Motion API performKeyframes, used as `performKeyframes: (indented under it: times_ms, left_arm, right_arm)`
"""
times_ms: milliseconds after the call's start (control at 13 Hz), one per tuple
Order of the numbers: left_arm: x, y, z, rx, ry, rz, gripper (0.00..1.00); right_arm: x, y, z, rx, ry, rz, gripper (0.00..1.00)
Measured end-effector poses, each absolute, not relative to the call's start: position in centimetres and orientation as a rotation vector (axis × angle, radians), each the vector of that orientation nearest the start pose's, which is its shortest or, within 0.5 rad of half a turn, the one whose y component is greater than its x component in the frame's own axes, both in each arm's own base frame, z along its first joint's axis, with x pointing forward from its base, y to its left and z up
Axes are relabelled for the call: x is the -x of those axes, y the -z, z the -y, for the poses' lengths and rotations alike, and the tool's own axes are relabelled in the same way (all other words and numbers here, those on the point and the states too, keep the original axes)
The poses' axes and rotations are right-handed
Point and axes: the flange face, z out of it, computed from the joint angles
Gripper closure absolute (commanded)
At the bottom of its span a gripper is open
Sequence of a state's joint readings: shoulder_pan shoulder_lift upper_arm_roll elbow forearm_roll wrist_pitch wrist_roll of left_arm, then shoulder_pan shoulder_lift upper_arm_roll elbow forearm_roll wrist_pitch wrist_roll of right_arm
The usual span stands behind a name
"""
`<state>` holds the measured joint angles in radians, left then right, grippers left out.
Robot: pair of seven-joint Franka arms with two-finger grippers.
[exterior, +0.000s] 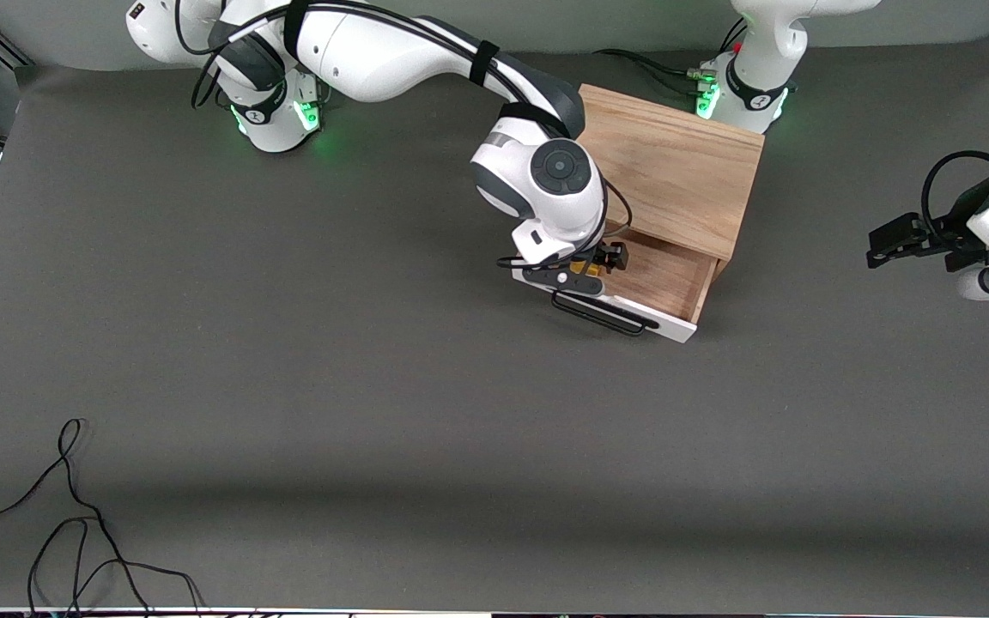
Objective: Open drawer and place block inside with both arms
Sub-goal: 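Move the yellow cube over the open drawer with the right gripper, then lower the cube into the drawer and open the right gripper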
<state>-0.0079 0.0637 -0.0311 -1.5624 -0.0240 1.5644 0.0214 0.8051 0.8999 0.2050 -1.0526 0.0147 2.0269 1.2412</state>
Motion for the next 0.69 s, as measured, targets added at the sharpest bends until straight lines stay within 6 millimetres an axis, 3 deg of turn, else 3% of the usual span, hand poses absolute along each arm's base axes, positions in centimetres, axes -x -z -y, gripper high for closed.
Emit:
performKeyframes:
  times_ms: [307, 690]
  left_arm:
    - [-57.1, -59.2, 2.4, 3.164, -0.098, -0.096, 0.00]
    - [-57.1, -59.2, 2.1, 3.158, -0.096, -0.218, 0.00]
  right_arm:
    - [-46.5, -32.7, -63.4, 2.909, -0.144, -0.491, 0.00]
    - [-46.3, -37.8, -62.6, 2.925, -0.143, -0.486, 0.00]
